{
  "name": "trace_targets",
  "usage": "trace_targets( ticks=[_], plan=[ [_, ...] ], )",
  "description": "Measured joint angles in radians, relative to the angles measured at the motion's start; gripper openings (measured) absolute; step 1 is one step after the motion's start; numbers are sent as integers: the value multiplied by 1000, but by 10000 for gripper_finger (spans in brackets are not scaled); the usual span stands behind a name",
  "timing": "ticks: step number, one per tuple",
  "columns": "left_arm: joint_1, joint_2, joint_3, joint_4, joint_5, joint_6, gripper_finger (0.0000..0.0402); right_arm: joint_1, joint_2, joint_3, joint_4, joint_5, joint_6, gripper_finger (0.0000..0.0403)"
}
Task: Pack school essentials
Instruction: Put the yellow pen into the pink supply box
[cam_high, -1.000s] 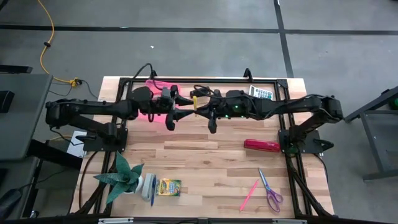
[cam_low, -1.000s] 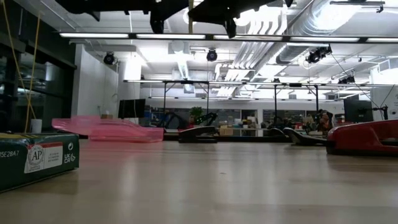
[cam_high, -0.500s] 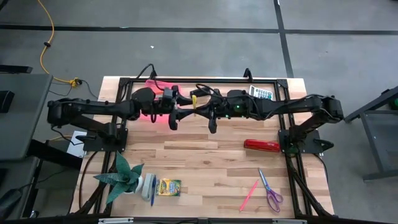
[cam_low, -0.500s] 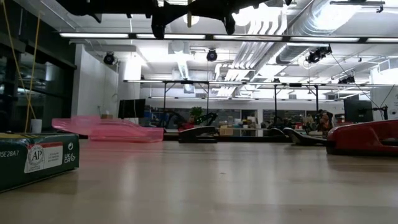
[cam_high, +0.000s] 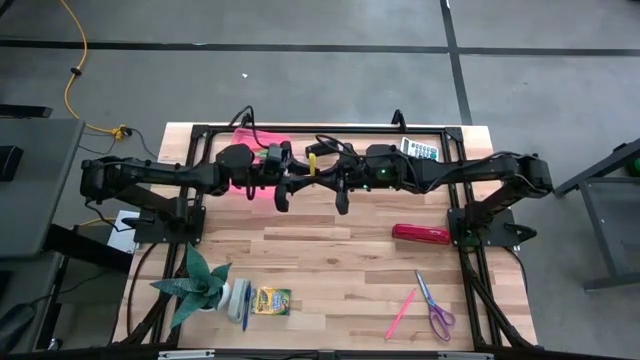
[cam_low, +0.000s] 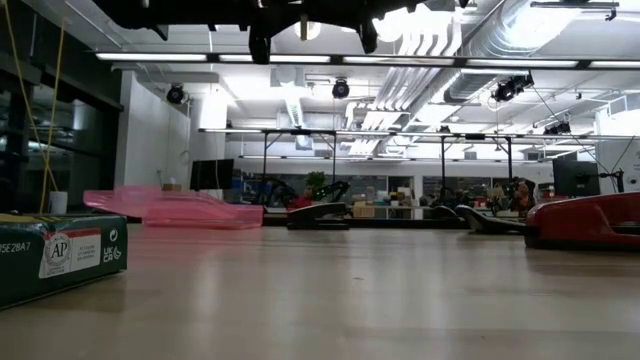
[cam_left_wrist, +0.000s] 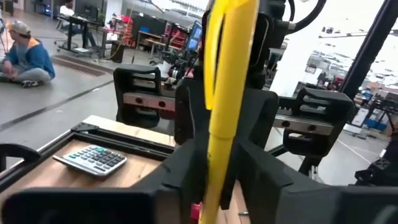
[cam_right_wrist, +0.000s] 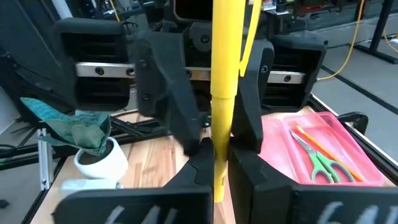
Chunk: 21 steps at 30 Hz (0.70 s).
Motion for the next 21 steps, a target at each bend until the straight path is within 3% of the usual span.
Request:
trace_targets(
  ticks=[7,21],
  plan=[
    [3,0,-1,26,-5,21,14,0,0,1,1,4,7,0],
    [37,-15,-1,37,12,45,13,-1,1,3,7,3,37,13]
  ],
)
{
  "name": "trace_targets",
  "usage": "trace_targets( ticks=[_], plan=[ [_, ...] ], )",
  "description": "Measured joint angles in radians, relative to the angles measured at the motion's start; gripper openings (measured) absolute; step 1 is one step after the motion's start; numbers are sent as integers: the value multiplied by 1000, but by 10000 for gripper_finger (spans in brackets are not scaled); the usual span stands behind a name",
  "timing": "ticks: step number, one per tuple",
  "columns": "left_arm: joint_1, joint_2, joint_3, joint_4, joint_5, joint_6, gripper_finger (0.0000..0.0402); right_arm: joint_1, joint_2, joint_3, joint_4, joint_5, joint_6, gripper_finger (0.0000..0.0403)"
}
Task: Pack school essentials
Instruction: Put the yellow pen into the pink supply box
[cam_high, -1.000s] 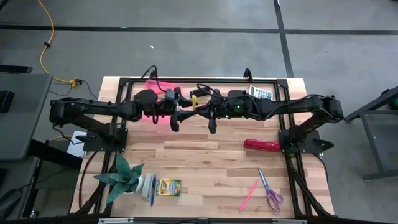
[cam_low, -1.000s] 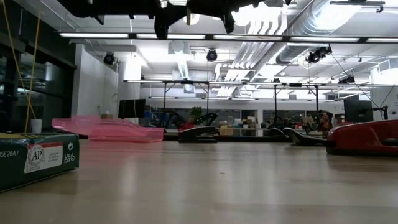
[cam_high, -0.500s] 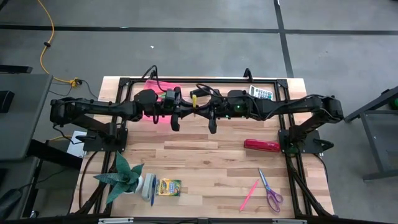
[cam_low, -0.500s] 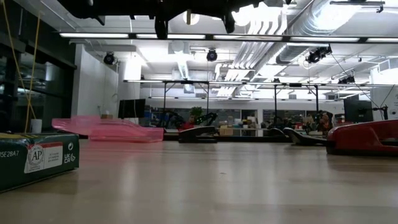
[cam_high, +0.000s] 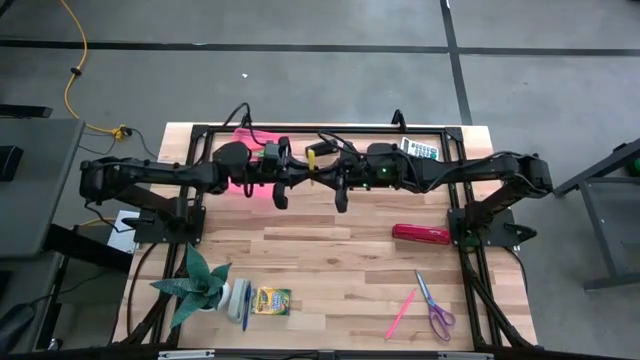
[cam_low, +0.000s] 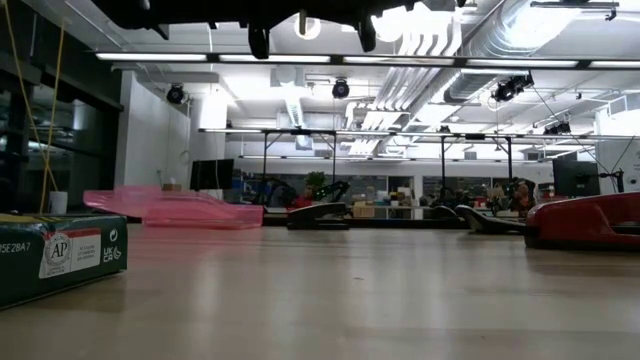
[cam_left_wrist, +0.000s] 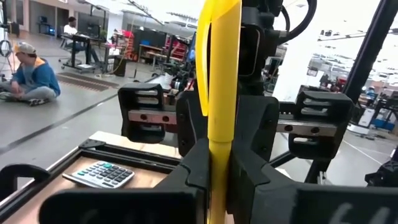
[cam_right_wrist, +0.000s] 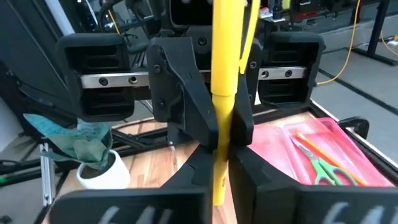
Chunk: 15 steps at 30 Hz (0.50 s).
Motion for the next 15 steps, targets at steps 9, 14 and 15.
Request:
trace_targets(
  ticks=[9,14,15],
  plan=[
    [96,-165,0,-233,-2,58,13,-51,-112,-3,-293,12,11,173],
    [178,-331,1,-446,20,113,13,-69,-199,-54,-345,14,2,222],
    [189,-360,1,-472,23,114,13,-69,-221,-80,-316,16,2,225]
  ],
)
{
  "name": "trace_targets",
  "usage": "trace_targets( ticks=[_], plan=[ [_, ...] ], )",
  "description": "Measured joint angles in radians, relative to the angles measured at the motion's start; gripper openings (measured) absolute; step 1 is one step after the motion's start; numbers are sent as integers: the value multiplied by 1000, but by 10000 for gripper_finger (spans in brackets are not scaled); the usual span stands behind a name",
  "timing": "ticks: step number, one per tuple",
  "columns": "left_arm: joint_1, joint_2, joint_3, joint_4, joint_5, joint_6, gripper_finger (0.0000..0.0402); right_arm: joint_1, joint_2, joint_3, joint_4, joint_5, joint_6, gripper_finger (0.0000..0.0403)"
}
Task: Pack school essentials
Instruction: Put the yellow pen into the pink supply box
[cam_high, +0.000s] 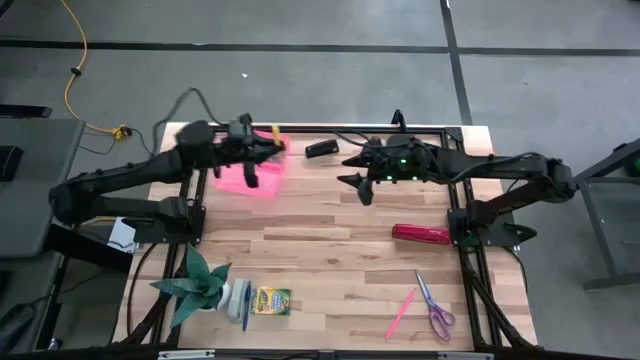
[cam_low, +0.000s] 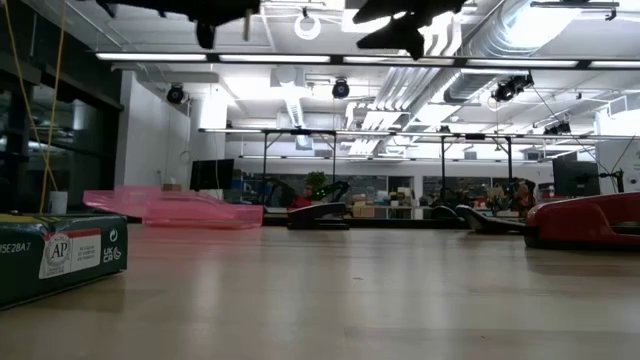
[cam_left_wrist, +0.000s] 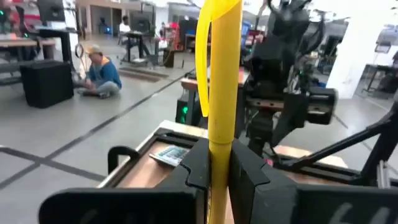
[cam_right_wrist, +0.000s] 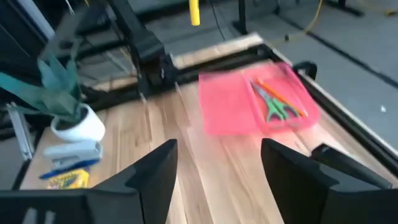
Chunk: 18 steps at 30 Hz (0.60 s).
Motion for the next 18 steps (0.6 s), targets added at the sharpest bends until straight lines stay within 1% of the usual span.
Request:
trace_targets(
  ticks=[3,7,9,12,14,16,18],
  plan=[
    [19,-72,0,-56,12,1,13,0,-61,-116,157,8,38,227],
    [22,-117,-4,-61,13,-2,13,5,-119,-252,419,9,99,227],
    [17,-123,-37,-27,12,-24,13,8,-129,-293,485,11,116,227],
    [13,-121,-90,35,13,-64,13,9,-134,-313,515,16,122,227],
    [14,-119,-107,61,-42,-80,13,9,-136,-313,519,31,122,227],
    [22,-107,-102,54,-139,-79,13,9,-135,-313,517,40,122,227],
    [62,-77,-70,8,-224,-79,13,5,-135,-313,517,53,124,227]
  ],
)
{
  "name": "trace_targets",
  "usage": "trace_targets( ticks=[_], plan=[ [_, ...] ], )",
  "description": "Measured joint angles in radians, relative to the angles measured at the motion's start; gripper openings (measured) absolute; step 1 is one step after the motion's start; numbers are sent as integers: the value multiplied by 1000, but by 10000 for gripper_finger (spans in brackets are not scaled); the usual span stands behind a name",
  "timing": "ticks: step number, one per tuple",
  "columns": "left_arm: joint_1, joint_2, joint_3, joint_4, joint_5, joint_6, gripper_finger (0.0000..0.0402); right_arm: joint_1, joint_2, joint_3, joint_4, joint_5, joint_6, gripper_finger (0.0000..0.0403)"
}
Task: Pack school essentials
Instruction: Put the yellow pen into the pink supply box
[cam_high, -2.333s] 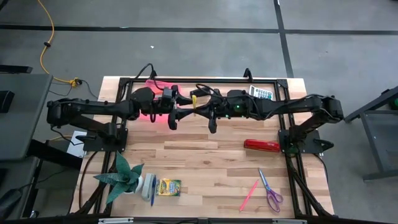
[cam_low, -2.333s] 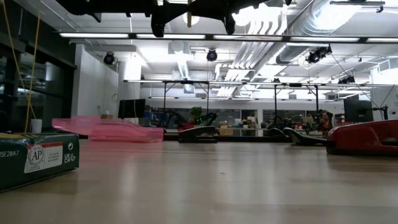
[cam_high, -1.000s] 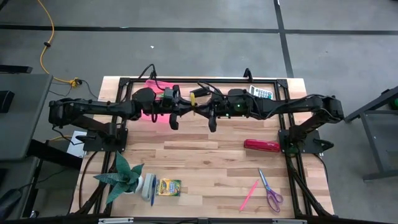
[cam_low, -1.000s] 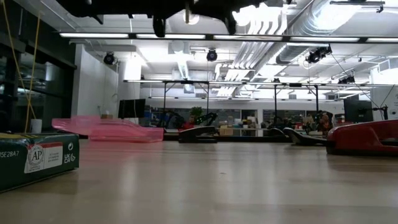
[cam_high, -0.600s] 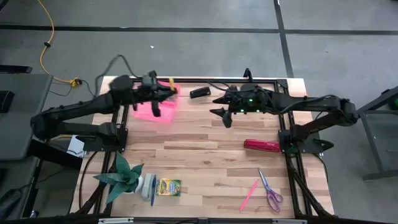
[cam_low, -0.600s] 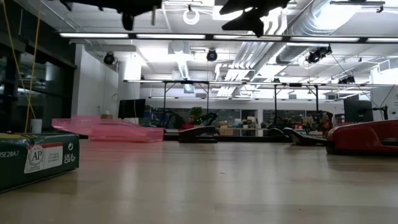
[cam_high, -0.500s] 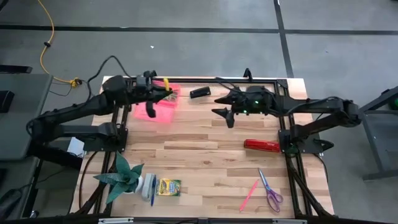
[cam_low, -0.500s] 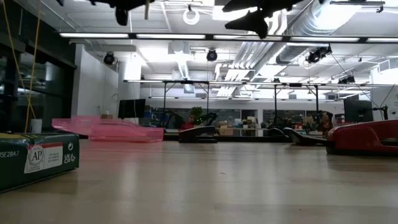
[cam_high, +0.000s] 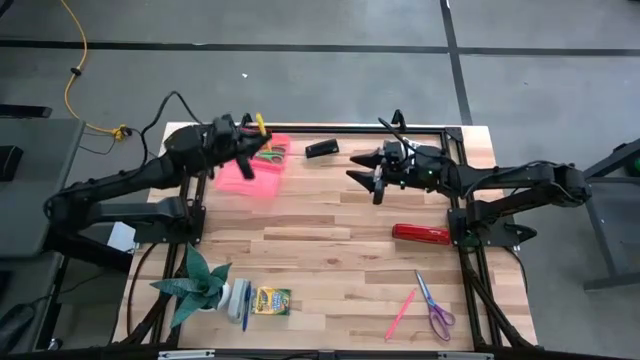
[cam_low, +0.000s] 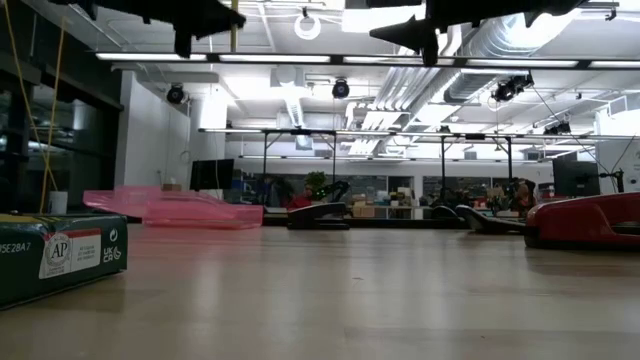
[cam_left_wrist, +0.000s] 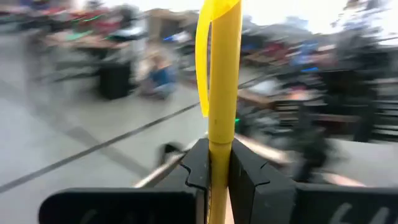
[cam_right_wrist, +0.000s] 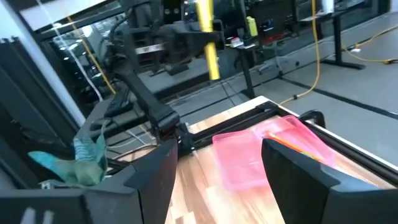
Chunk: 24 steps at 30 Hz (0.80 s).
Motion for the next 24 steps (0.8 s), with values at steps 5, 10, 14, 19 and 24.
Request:
trace_targets(
  ticks=[5,10,14,19,24],
  plan=[
    [185,133,107,-216,-64,-69,13,-22,0,0,-3,9,47,227],
    [333,329,57,-285,-92,-303,13,-33,0,0,-10,13,51,227],
    [324,417,-48,-216,-193,-564,13,-33,0,0,-15,13,66,227],
    [273,464,-108,-109,-369,-814,13,-33,0,0,-30,28,76,227],
    [258,542,-100,-97,-453,-982,13,-33,0,0,-37,29,74,227]
  ],
)
